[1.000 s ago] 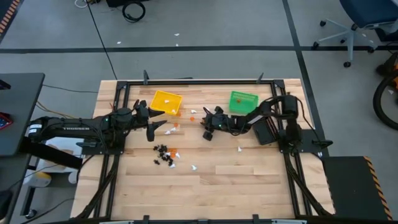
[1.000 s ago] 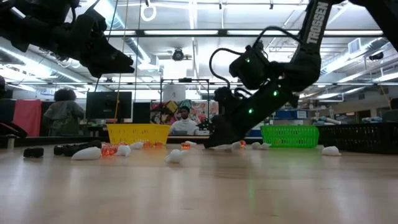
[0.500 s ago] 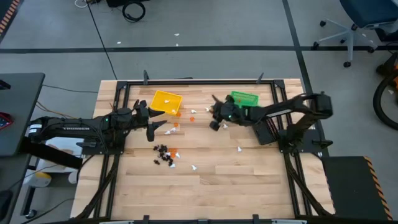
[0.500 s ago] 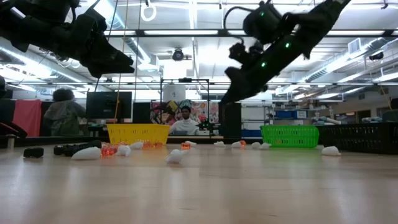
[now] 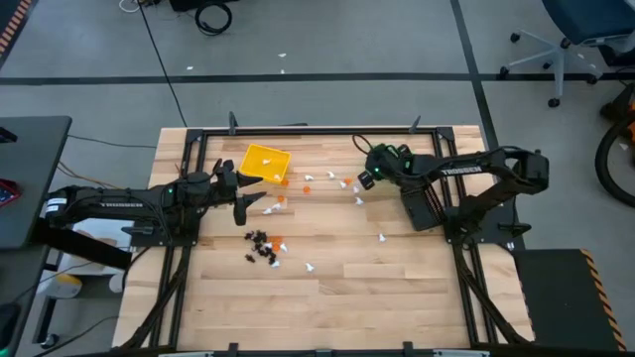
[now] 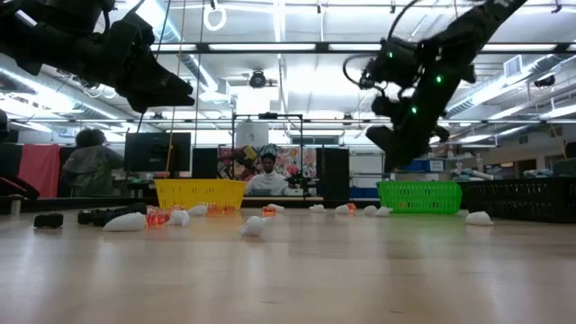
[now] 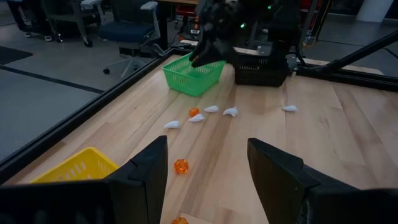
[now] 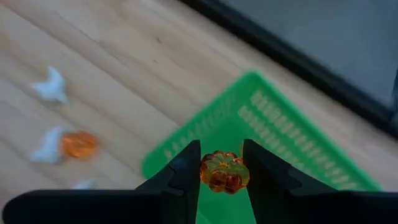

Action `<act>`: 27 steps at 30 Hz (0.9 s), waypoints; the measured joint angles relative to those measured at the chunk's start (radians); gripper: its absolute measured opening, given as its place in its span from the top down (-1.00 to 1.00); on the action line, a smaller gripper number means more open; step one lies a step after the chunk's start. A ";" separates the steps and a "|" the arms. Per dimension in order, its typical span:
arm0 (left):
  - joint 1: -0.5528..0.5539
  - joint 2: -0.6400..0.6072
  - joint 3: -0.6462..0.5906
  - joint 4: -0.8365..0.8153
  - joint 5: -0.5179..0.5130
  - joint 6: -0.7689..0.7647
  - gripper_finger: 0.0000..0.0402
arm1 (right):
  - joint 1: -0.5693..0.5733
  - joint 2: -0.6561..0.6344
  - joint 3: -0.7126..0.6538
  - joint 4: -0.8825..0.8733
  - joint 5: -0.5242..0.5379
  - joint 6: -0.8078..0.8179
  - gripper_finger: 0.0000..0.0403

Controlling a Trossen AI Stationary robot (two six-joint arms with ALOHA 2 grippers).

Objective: Sort Halloween decoration
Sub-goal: Put the orange pumpkin toy into the green bin, then put the white ghost toy into the yellow bin

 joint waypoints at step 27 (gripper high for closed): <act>-0.001 0.000 0.000 0.000 0.000 0.002 0.02 | 0.229 -0.034 -0.023 0.307 -0.058 -0.121 0.15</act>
